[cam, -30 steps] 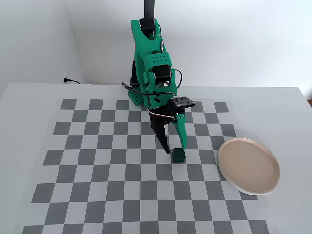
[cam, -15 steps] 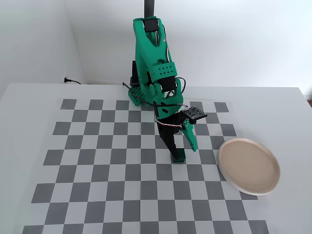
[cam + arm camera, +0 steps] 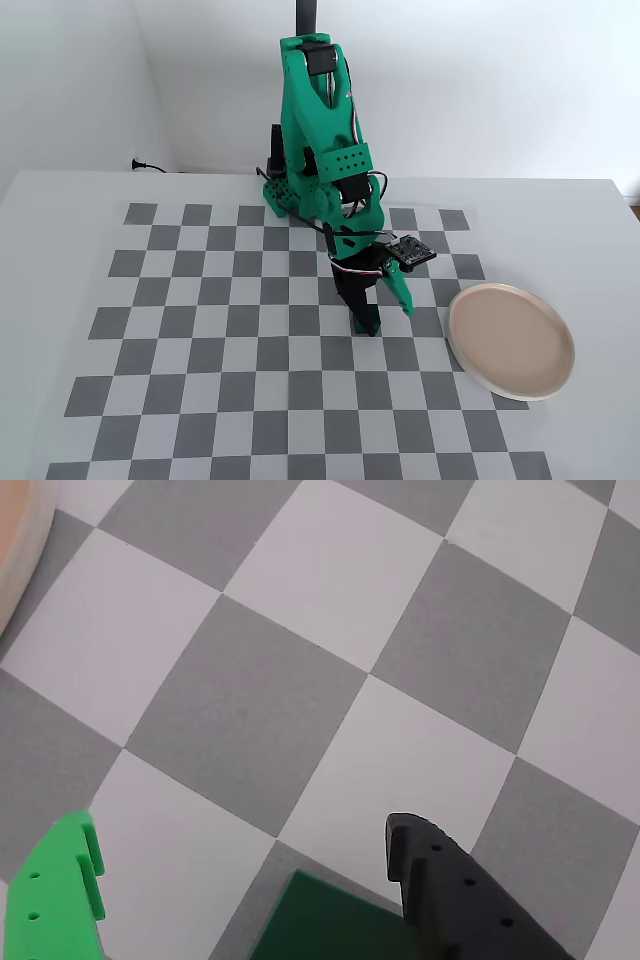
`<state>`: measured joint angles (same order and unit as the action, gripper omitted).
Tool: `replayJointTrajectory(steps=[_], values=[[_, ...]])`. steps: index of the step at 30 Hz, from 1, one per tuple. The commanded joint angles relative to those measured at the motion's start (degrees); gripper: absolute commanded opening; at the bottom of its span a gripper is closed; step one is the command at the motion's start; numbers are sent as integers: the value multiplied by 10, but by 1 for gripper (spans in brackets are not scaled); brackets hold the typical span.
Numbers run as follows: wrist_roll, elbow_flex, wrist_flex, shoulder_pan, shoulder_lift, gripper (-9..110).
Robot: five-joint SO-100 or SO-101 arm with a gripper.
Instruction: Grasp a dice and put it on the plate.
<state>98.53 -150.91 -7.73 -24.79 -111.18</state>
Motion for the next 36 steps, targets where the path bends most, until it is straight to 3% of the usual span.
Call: replayJointTrajectory(steps=[1,36], values=[[1,53,22,6,5,26],[15,18,50,37,98,27]])
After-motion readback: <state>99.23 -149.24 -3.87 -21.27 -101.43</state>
